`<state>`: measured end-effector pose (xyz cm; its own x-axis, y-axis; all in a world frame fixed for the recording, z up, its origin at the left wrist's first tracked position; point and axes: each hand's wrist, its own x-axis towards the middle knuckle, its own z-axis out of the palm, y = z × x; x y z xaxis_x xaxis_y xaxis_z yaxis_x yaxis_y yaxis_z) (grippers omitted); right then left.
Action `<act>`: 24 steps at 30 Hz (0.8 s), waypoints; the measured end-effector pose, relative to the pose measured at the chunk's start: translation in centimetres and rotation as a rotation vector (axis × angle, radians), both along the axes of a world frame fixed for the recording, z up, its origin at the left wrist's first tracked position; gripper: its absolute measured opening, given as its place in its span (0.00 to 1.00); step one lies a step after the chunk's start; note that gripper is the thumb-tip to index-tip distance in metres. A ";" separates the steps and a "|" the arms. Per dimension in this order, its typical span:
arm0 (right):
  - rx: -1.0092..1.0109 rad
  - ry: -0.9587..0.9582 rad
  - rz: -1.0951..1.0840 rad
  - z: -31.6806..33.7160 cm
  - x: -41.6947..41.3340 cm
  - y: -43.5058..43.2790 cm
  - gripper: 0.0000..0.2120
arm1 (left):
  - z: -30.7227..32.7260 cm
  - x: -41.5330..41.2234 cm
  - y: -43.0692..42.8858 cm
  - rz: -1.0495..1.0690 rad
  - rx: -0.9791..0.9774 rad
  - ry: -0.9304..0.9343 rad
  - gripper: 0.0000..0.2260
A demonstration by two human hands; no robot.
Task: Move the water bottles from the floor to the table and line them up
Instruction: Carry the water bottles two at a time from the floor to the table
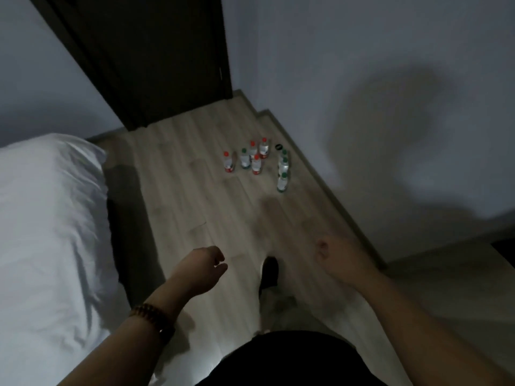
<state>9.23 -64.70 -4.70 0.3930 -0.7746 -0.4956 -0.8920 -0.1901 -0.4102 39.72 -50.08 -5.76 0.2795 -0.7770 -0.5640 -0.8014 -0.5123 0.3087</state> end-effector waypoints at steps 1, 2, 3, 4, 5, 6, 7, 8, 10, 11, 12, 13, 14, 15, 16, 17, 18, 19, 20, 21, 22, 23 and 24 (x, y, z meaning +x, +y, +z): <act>0.020 -0.011 -0.015 -0.8 1.5 -1.7 0.15 | -0.5 1.4 -1.9 -0.010 0.006 0.003 0.14; 0.041 -0.020 -0.031 -1.5 3.1 -3.5 0.16 | -0.9 2.8 -3.9 -0.013 0.013 0.010 0.14; 0.059 -0.030 -0.048 -2.3 4.8 -5.4 0.17 | -1.3 4.2 -5.9 -0.010 0.021 0.018 0.14; 0.073 -0.043 -0.063 -3.0 6.5 -7.3 0.18 | -1.7 5.7 -8.0 -0.008 0.028 0.024 0.14; 0.080 -0.055 -0.070 -3.8 8.2 -9.3 0.18 | -2.0 7.2 -10.2 -0.012 0.033 0.026 0.14; 0.083 -0.060 -0.067 -4.5 9.9 -11.4 0.18 | -2.2 8.8 -12.3 -0.019 0.040 0.027 0.14; 0.086 -0.056 -0.056 -5.1 11.6 -13.6 0.18 | -2.2 10.4 -14.5 -0.025 0.049 0.029 0.14; 0.091 -0.050 -0.042 -5.4 13.3 -15.7 0.18 | -2.0 12.1 -16.6 -0.026 0.057 0.030 0.14; 0.116 -0.043 -0.038 -5.5 16.6 -19.6 0.19 | -1.3 15.4 -20.6 -0.017 0.054 0.017 0.14; 0.128 -0.042 -0.040 -5.4 18.2 -21.5 0.18 | -0.9 17.1 -22.7 -0.011 0.039 0.009 0.14; 0.134 -0.044 -0.036 -5.2 19.9 -23.3 0.17 | -0.5 18.7 -24.6 -0.004 0.020 0.003 0.13; 0.137 -0.044 -0.029 -5.0 21.5 -25.1 0.16 | -0.1 20.3 -26.5 -0.003 0.005 0.000 0.13; 0.137 -0.043 -0.021 -4.8 23.1 -26.7 0.15 | 0.2 21.8 -28.2 -0.007 -0.007 -0.002 0.13; 0.132 -0.039 -0.015 -4.6 24.6 -28.3 0.15 | 0.3 23.2 -29.8 -0.012 -0.019 -0.003 0.13; 0.123 -0.036 -0.010 -4.5 26.1 -29.8 0.14 | 0.3 24.6 -31.3 -0.014 -0.030 -0.003 0.13; 0.117 -0.034 -0.006 -4.5 27.6 -31.2 0.12 | 0.1 26.0 -32.7 -0.017 -0.037 0.001 0.13; 0.112 -0.032 -0.004 -4.5 29.0 -32.6 0.11 | -0.2 27.4 -34.2 -0.025 -0.037 0.011 0.13; 0.106 -0.025 -0.004 -4.7 30.4 -33.8 0.11 | -0.8 28.8 -35.5 -0.037 -0.031 0.024 0.13; 0.099 -0.016 -0.006 -4.9 31.8 -34.8 0.11 | -1.5 30.1 -36.9 -0.049 -0.025 0.040 0.13; 0.096 -0.010 -0.012 -5.3 33.2 -35.8 0.11 | -2.4 31.5 -38.4 -0.064 -0.018 0.059 0.13; 0.100 -0.006 -0.021 -5.6 34.5 -36.5 0.11 | -3.2 32.9 -39.8 -0.084 -0.010 0.079 0.13; 0.106 0.000 -0.032 -5.9 35.7 -37.1 0.11 | -4.1 34.2 -41.0 -0.113 0.001 0.096 0.13; 0.109 0.010 -0.047 -6.1 36.9 -37.4 0.12 | -4.9 35.5 -42.2 -0.149 0.011 0.110 0.13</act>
